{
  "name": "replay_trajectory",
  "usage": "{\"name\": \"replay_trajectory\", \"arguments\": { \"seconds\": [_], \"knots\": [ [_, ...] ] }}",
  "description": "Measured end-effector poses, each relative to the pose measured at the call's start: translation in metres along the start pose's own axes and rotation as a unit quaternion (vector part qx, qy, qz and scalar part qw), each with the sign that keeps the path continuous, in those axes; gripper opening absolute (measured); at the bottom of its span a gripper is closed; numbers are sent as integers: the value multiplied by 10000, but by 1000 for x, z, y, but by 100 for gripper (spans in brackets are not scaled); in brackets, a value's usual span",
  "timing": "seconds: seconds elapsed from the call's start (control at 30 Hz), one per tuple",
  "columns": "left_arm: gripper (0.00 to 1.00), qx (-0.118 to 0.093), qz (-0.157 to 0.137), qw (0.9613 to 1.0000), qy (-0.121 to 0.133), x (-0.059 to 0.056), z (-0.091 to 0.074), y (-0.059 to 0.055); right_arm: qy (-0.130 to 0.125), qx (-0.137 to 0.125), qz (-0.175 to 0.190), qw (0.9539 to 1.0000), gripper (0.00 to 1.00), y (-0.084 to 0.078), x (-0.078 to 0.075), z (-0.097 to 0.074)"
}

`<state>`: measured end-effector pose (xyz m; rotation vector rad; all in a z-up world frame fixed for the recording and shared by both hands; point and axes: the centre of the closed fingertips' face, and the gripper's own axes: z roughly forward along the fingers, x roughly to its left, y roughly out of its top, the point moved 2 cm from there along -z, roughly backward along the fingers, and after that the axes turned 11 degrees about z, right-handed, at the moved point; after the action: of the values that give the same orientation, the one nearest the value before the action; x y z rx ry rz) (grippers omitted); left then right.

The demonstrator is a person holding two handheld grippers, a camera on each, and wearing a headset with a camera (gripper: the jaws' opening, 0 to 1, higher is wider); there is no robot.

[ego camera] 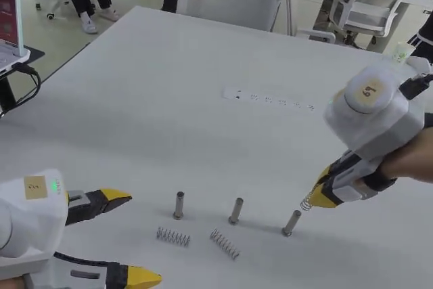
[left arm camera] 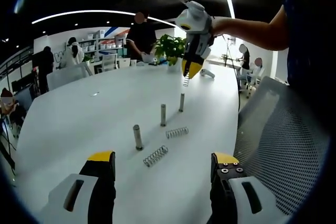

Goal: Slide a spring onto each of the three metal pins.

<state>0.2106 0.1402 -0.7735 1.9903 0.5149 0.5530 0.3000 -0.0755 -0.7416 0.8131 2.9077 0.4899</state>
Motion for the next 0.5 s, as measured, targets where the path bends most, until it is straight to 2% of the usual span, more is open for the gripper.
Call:
{"name": "replay_trajectory", "arguments": {
  "seconds": [0.23, 0.5],
  "knots": [
    [71, -14, -8, 10000, 1, 1, -1, 1, 21, 146, 0, 9999, 8, -3, -5, 12],
    [70, 7, -2, 10000, -24, 1, -2, 1, 65, 162, 31, 9998, 8, -4, -7, 17]
  ]
}}
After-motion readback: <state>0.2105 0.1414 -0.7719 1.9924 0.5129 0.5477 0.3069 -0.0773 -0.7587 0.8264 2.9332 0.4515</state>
